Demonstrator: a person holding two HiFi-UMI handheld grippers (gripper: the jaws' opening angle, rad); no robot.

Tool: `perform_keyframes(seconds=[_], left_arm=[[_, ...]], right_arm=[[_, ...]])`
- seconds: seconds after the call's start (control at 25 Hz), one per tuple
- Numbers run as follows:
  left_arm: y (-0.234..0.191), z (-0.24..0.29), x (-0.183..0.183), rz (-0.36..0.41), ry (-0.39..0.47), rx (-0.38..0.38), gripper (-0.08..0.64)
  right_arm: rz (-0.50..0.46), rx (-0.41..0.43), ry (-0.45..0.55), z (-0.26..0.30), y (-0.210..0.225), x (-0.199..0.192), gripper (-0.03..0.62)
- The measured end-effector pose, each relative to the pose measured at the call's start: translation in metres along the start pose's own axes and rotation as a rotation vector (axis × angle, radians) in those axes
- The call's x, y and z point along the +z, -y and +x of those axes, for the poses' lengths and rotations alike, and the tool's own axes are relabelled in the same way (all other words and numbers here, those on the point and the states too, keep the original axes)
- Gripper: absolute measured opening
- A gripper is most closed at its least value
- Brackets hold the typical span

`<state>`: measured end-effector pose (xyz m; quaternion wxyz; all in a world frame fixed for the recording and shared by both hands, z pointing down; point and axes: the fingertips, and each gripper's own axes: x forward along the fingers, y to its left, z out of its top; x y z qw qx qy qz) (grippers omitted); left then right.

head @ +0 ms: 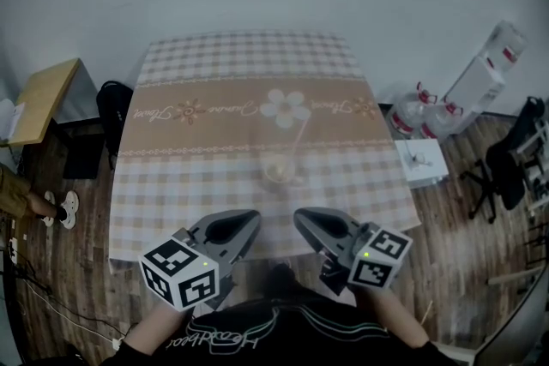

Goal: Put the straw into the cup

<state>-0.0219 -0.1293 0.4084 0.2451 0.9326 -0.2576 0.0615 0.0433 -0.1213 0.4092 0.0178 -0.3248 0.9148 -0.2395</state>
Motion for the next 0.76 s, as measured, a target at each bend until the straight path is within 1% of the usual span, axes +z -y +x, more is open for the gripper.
perform_keyframes(seconds=[0.48,0.76], left_arm=[[0.002,0.0,0.012,0.017,0.02,0.011,-0.003],[0.002,0.004,0.014,0.004,0.018,0.014,-0.003]], right_arm=[[-0.051,0.034,-0.013,0.005,-0.005,0.017,0.011],[-0.05,0.038,-0.014,0.003,-0.002,0.022,0.011]])
